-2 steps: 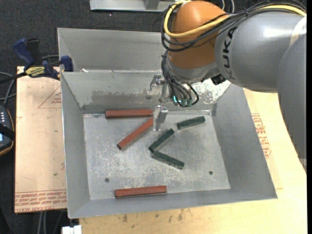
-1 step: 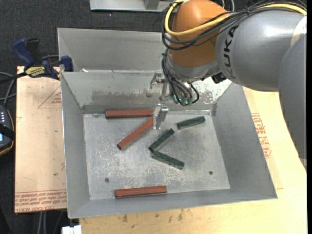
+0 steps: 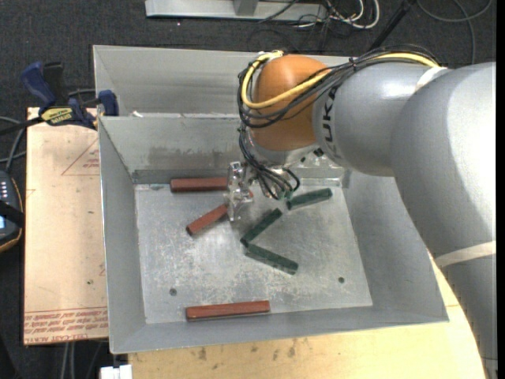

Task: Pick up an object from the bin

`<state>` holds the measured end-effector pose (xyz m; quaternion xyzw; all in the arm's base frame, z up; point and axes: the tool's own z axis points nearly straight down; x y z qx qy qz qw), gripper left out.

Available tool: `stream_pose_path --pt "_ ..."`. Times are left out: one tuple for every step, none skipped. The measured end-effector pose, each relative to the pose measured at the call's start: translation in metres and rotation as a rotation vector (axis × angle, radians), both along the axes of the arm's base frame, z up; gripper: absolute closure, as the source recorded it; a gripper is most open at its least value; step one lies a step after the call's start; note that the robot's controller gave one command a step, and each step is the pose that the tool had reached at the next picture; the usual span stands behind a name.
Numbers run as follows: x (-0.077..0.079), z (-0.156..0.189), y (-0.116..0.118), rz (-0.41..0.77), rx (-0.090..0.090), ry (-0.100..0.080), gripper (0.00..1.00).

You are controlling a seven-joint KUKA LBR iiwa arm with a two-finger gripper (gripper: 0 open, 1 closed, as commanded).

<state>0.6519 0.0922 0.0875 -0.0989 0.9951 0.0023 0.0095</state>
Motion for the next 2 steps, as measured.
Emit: stream_pose_path --pt "0.0001 0.0 0.0 -0.001 0.0 -0.001 1.0" --pt "-0.0011 0.0054 -0.0004 -0.001 0.001 -0.005 1.0"
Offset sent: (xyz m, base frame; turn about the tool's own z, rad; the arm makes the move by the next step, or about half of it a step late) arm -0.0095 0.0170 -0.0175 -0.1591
